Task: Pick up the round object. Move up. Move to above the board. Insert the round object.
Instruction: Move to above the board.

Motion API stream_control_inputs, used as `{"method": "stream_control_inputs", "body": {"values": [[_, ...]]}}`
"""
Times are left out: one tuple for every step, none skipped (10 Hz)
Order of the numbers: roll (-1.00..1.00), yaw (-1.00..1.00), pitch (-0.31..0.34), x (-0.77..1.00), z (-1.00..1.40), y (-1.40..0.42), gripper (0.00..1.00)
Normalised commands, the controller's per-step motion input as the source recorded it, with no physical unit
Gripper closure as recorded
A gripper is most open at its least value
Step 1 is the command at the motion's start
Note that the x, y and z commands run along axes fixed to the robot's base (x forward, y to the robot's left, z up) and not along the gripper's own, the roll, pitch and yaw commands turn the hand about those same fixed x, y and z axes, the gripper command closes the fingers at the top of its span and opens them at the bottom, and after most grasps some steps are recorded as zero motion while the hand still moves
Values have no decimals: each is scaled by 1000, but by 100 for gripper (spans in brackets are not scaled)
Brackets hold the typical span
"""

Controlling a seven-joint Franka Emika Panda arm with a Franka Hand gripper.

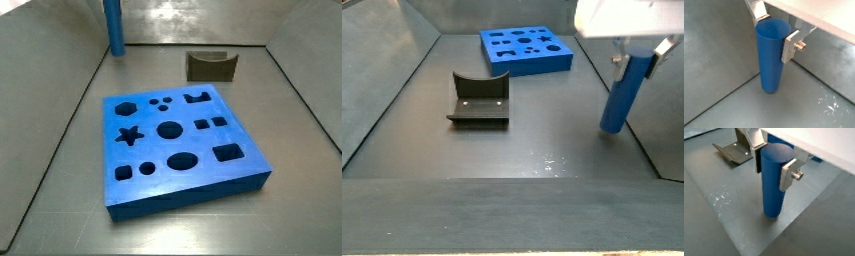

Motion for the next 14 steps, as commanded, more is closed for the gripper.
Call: {"method": "stream_control_inputs", "body": {"values": [[96, 27, 82, -41, 1000, 100, 100], [85, 25, 60, -43, 1000, 93, 100], [86, 21, 57, -43, 1000, 86, 100], [81, 24, 54, -42, 1000, 80, 100], [77, 24, 57, -41, 1000, 77, 100], [73, 23, 62, -39, 1000, 72, 100], [72, 22, 63, -38, 1000, 68, 100], [68, 22, 62, -39, 1000, 61, 100], [65, 20, 61, -37, 1000, 52, 100], [64, 16, 61, -34, 1000, 45, 100], [62, 12, 66, -32, 1000, 35, 100], [59, 9, 69, -22, 928, 23, 100], [55, 8, 75, -13, 783, 12, 100], [54, 7, 76, -9, 686, 8, 100]]}}
